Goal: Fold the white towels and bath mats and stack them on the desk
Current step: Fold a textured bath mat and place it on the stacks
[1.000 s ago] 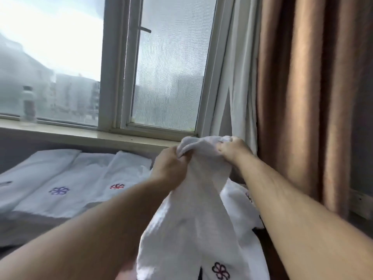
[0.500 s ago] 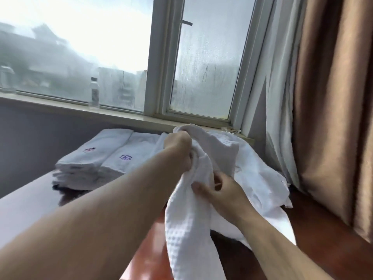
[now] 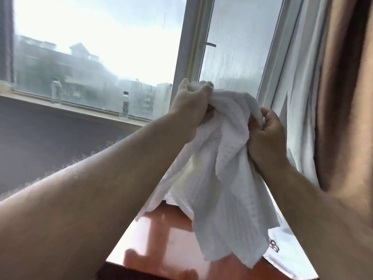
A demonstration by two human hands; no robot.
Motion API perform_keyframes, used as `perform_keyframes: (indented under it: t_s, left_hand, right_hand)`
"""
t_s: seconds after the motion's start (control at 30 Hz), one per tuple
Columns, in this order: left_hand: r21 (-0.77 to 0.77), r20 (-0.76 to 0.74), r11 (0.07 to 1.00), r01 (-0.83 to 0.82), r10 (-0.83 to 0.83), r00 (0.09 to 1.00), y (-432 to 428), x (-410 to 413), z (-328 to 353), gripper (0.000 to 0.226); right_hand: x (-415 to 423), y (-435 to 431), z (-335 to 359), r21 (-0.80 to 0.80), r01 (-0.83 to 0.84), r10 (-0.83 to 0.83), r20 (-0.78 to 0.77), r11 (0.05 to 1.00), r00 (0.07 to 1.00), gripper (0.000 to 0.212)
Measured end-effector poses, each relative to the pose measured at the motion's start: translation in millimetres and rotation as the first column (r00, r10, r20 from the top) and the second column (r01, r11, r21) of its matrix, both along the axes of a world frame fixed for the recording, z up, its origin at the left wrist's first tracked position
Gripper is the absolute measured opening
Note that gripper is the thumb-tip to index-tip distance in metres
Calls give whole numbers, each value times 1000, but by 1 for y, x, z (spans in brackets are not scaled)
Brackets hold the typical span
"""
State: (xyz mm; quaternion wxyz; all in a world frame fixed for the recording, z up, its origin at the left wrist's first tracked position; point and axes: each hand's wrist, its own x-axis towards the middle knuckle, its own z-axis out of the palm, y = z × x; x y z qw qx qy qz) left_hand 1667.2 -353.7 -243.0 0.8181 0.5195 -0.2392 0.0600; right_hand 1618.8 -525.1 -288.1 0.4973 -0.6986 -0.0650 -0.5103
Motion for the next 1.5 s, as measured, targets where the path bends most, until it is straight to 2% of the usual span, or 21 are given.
perform_keyframes:
  t_s: [0.07, 0.13, 0.2, 0.27, 0.3, 0.33, 0.4, 0.57, 0.67, 0.77, 0.87, 0.97, 1.03, 1.13, 1.2, 1.27, 1.3, 1.33, 1.4, 1.43, 1.5]
  left_hand:
    - [219, 99, 970, -106, 86, 991, 5, 9, -29, 86]
    - [501, 241, 840, -209, 97, 966, 11, 19, -85, 93]
    - [789, 260, 578, -208, -7, 966, 23, 25, -162, 98]
    - [971, 187, 169, -168, -100, 977, 38, 23, -241, 107]
    - [982, 187, 0, -189, -131, 974, 45, 21, -274, 106]
    - [967, 232, -72, -244, -141, 962, 50, 22, -299, 100]
    - [935, 350, -25, -354, -100, 931, 52, 28, -318, 81]
    - [859, 462, 242, -450, 9, 887, 49, 41, -320, 23]
    - [795, 433, 407, -450, 139, 891, 45, 44, -301, 15]
    - [623, 425, 620, -477, 245, 872, 39, 51, -260, 14]
    - [544, 384, 746, -385, 187, 904, 35, 45, -218, 9]
    - [537, 283, 819, -205, 54, 958, 44, 41, -201, 23]
    - [635, 45, 767, 91, -155, 987, 58, 42, -205, 31]
    - [843, -224, 438, 312, -240, 944, 75, 43, -230, 56]
    - [847, -165, 473, 243, -201, 966, 73, 42, -248, 61]
    - [861, 159, 486, -151, 25, 987, 70, 48, -261, 31]
    - [866, 313, 373, -333, 113, 943, 70, 50, -266, 20]
    - [882, 354, 277, -382, 146, 924, 71, 53, -271, 44]
    - [951, 158, 243, -190, 147, 976, 72, 58, -285, 107]
    - [967, 106, 217, -130, 119, 987, 72, 58, -288, 123]
    - [970, 210, 122, -212, 29, 977, 69, 62, -297, 120]
  right_hand:
    - [9, -6, -14, -69, 77, -81, -54, 995, 995, 10]
    - [21, -18, -44, -212, 143, -194, -246, 967, 950, 13]
    - [33, -31, -88, -458, 95, -374, -569, 884, 733, 32]
    - [33, -33, -148, -543, -126, -468, -801, 830, 374, 75]
    - [29, -29, -178, -526, -227, -467, -843, 820, 268, 91]
    - [24, -24, -207, -534, -302, -478, -844, 789, 244, 101]
    - [16, -18, -249, -661, -300, -572, -748, 687, 337, 100]
    - [22, -25, -258, -736, -62, -583, -582, 674, 567, 12]
    - [34, -35, -240, -568, 95, -506, -628, 817, 591, 17]
    - [40, -42, -201, -231, 252, -337, -494, 940, 802, 23]
    - [34, -33, -160, 22, 178, -156, -385, 984, 910, 17]
    - [15, -29, -137, 46, 60, -38, -378, 997, 925, 27]
    - [2, -30, -130, 59, -155, 164, -494, 986, 854, 37]
    - [-8, -34, -139, 149, -375, 354, -742, 915, 570, 48]
    - [-12, -39, -149, 131, -480, 321, -885, 867, 338, 51]
    - [-12, -48, -157, 305, -544, 464, -868, 781, 179, 66]
    - [-10, -52, -160, 391, -516, 547, -815, 762, 189, 76]
    - [-4, -56, -164, 397, -469, 555, -787, 789, 269, 85]
    - [13, -66, -176, 136, -305, 277, -830, 943, 484, 84]
    - [20, -69, -184, -82, -244, 53, -864, 966, 501, 77]
    - [32, -73, -206, -354, -312, -241, -907, 882, 346, 84]
